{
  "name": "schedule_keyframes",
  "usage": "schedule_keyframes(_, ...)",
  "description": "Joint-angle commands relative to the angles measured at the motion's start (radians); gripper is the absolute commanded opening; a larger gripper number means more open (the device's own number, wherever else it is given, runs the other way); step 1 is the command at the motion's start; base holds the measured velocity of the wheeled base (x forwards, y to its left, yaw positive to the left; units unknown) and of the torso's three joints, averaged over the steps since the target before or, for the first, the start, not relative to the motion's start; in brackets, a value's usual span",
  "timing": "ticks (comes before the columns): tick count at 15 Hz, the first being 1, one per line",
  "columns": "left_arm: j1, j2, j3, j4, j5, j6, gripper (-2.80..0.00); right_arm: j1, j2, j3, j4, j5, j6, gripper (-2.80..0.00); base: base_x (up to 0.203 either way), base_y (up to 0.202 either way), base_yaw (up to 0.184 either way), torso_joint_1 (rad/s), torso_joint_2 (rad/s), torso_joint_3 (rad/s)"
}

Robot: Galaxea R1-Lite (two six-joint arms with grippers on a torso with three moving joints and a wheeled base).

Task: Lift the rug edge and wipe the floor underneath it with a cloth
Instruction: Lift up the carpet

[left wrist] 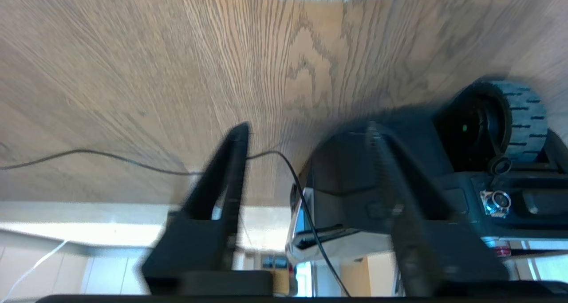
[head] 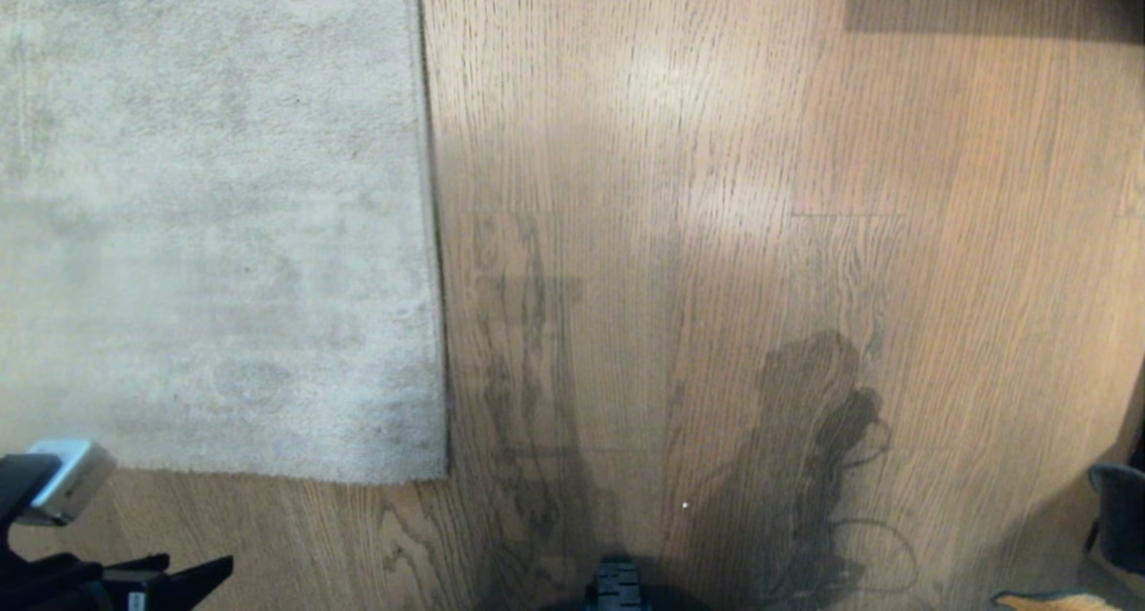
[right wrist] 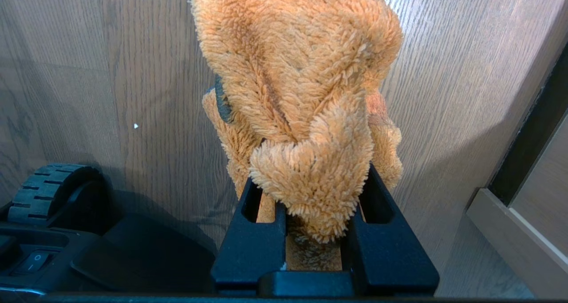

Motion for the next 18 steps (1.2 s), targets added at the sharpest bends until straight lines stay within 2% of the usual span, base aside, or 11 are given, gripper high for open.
schedule_keyframes(1,-0.001,0.054,-0.008,-0.001,-0.001,0.0,0.0,0.0,0.001,0.0,0.0,0.001,-0.002,-2.8,0.0,0.0,0.0,0.0,0.0,0.0)
schedule_keyframes(3,-0.008,0.087,-0.019,-0.001,-0.007,0.001,0.0,0.0,0.001,0.0,0.0,0.001,-0.001,-2.8,0.0,0.0,0.0,0.0,0.0,0.0)
schedule_keyframes(6,-0.082,0.154,-0.06,0.0,0.022,0.007,0.0,0.0,0.001,0.0,0.0,0.001,-0.001,-2.8,0.0,0.0,0.0,0.0,0.0,0.0)
schedule_keyframes(12,-0.226,0.331,-0.222,-0.018,0.157,-0.012,0.0,0.0,0.001,0.0,0.0,0.001,-0.001,-2.8,0.0,0.0,0.0,0.0,0.0,0.0)
schedule_keyframes(13,-0.244,0.363,-0.237,-0.044,0.18,-0.017,0.0,0.0,0.001,0.0,0.0,0.001,-0.002,-2.8,0.0,0.0,0.0,0.0,0.0,0.0)
schedule_keyframes(16,-0.304,0.491,-0.268,-0.192,0.312,-0.023,0.0,0.0,0.001,0.0,0.0,0.001,-0.001,-2.8,0.0,0.0,0.0,0.0,0.0,0.0)
schedule_keyframes(18,-0.326,0.551,-0.286,-0.218,0.355,-0.026,0.0,0.0,0.001,0.0,0.0,0.001,-0.001,-2.8,0.0,0.0,0.0,0.0,0.0,0.0)
